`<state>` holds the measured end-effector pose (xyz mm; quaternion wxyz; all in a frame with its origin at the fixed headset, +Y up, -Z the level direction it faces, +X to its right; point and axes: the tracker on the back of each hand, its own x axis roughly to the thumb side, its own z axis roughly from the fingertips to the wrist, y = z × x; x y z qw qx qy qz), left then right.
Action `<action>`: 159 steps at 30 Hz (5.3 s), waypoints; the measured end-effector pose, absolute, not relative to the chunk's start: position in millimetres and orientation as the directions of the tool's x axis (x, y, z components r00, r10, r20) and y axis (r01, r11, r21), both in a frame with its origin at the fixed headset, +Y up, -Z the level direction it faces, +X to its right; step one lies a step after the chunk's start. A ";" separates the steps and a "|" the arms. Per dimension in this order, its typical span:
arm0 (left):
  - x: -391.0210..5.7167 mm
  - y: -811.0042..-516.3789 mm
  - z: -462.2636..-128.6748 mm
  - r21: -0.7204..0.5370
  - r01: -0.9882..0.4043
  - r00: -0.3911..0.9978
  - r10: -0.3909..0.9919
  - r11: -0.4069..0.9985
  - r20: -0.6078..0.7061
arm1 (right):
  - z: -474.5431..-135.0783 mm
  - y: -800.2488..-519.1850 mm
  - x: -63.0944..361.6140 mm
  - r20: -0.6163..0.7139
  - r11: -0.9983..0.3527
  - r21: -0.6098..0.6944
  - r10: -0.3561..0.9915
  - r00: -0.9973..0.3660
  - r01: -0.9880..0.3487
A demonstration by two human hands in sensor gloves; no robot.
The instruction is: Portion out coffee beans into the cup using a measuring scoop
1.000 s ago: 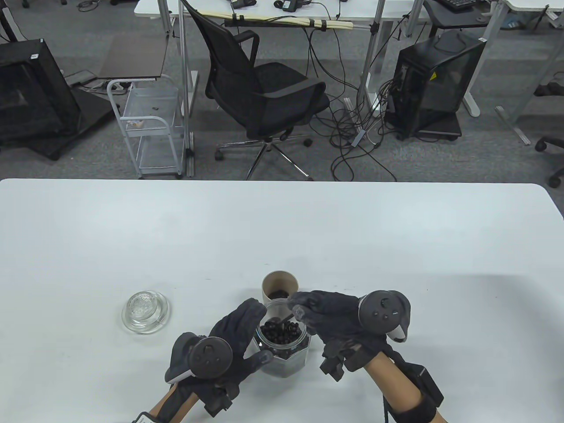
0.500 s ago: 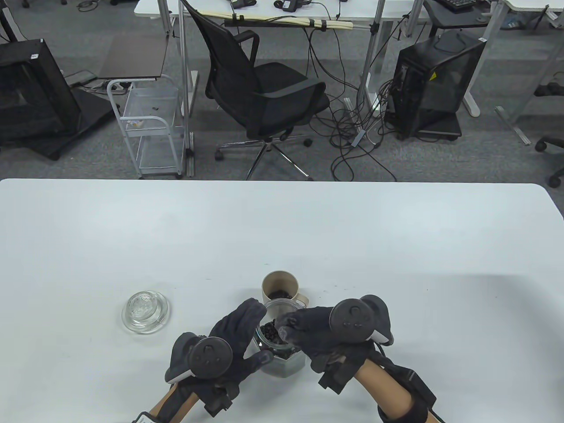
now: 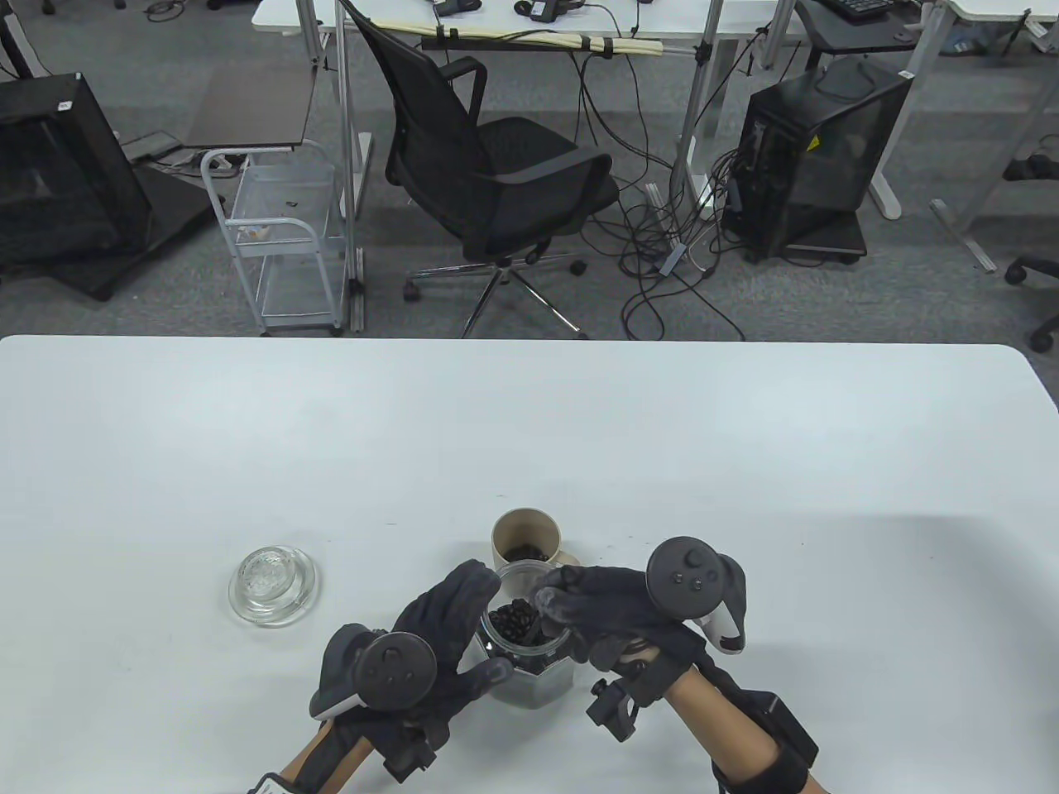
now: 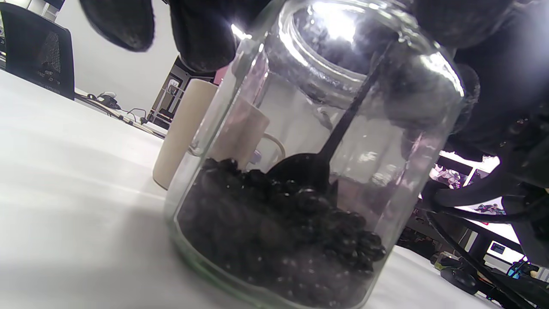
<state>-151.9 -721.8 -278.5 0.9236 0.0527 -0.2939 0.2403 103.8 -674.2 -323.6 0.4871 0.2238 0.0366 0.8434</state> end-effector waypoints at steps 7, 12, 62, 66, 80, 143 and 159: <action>-151.9 -721.6 -278.5 -0.044 -0.474 0.712 0.412 0.879 0.568 | -326.5 -677.8 109.6 0.283 -0.426 0.292 0.894 -0.349 -0.856; -152.0 -721.6 -278.5 -0.042 -0.473 0.713 0.410 0.880 0.569 | -329.4 -679.1 114.5 0.247 -0.355 0.292 0.925 -0.289 -0.888; -151.8 -721.6 -278.0 -0.042 -0.472 0.713 0.410 0.880 0.569 | -372.1 -724.0 189.8 -0.134 0.367 0.049 0.924 0.358 -0.929; -151.8 -721.5 -278.0 -0.043 -0.472 0.713 0.410 0.880 0.569 | -373.7 -731.9 195.7 -0.131 0.391 -0.029 0.911 0.392 -0.920; -151.9 -721.4 -278.1 -0.043 -0.471 0.713 0.409 0.881 0.570 | -383.7 -746.4 193.1 -0.054 0.203 -0.026 0.978 0.204 -0.979; -152.0 -721.8 -278.0 -0.043 -0.471 0.714 0.410 0.881 0.568 | -318.0 -655.3 96.9 0.776 -0.737 0.062 0.460 -0.432 -0.673; -151.9 -722.0 -277.9 -0.042 -0.471 0.714 0.409 0.881 0.568 | -320.9 -663.9 94.2 0.649 -0.692 0.185 0.619 -0.443 -0.698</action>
